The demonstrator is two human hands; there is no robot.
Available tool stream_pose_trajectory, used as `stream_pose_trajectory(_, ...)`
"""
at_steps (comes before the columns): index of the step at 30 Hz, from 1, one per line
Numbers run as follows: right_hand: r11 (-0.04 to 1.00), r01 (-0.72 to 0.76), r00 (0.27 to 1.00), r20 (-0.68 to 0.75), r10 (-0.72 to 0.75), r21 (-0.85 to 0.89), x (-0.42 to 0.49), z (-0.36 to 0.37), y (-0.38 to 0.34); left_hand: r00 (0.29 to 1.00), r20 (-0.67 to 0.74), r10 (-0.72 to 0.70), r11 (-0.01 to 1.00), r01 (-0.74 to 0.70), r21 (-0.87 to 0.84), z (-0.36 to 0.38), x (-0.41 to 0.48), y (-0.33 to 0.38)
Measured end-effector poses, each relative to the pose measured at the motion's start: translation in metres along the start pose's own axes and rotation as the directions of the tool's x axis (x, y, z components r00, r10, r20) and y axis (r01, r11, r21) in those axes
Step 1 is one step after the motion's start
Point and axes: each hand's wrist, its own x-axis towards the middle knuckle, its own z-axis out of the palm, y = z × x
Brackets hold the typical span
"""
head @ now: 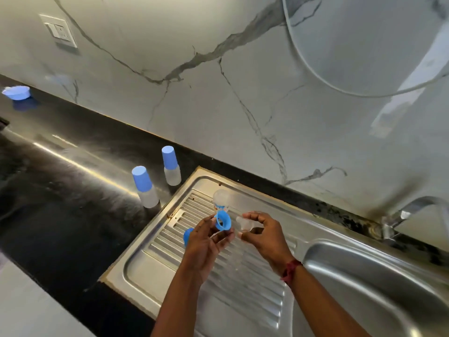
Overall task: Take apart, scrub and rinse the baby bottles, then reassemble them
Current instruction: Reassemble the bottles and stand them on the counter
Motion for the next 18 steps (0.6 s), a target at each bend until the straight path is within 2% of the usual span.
stream_pose_trajectory(3,0.998,0.039,0.999,0.028,-0.038,-0.048,-0.011,-0.014,0.001,0.999,-0.013,-0.037,0.997,0.036,-0.075,0.007,-0.010,-0.012)
stream_pose_trajectory(7,0.986,0.066,0.998,0.034,-0.061,-0.154,-0.022,-0.026,0.002,0.999,-0.006,-0.044,0.997,0.044,-0.064,0.012,-0.017,-0.023)
stream_pose_trajectory(15,0.987,0.106,0.993,0.062,-0.099,-0.124,-0.035,-0.044,0.002,0.998,0.045,-0.038,0.999,0.037,0.037,0.023,-0.028,-0.039)
stream_pose_trajectory(18,0.988,0.099,0.995,-0.006,-0.100,-0.116,-0.034,-0.046,0.001,0.999,0.023,-0.041,0.996,0.039,0.078,0.024,-0.027,-0.043)
